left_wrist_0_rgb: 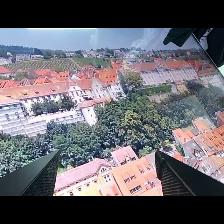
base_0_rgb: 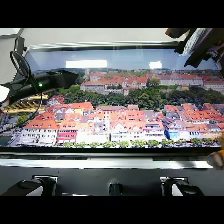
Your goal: Fold the clothes and pants, and hang the long-sleeved shirts on hangers.
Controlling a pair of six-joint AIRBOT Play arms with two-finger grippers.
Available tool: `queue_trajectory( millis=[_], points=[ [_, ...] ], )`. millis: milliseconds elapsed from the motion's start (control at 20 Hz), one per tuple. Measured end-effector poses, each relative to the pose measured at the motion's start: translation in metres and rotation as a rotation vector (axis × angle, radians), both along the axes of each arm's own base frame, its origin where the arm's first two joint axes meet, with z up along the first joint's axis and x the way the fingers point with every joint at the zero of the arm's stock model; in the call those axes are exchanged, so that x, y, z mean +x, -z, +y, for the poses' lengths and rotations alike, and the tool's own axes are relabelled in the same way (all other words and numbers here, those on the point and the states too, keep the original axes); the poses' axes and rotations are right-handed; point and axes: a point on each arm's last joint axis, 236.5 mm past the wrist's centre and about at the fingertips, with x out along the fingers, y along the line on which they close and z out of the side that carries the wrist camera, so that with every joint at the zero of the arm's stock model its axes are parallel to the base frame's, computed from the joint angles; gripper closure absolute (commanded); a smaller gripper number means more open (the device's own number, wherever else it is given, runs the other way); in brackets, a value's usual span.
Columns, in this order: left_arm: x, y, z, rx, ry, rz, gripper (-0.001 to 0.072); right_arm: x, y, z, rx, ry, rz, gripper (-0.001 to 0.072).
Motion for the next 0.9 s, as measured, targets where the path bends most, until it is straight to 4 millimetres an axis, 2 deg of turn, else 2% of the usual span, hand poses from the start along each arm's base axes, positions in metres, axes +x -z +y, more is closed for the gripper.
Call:
queue_trajectory(
  millis=[150,300,600,900],
  points=[
    [0.000,0.000,0.000,0.000,0.000,0.000,0.0038,0.011,-0.028,-0.009,-0.078,0.054,-0.049,0.0694],
    [0.000,0.000,0.000,0.000,0.000,0.000,0.0039,0.011,-0.049,-0.021,-0.138,0.113,-0.091,0.0693],
    [0.001,0.001,0.000,0.001,-0.001,0.002,0.0038,-0.018,-0.073,-0.052,-0.208,0.235,-0.165,0.0693],
    [0.002,0.004,0.000,0.002,-0.001,0.009,0.0038,-0.052,-0.077,-0.080,-0.229,0.341,-0.200,0.0693]
  ],
)
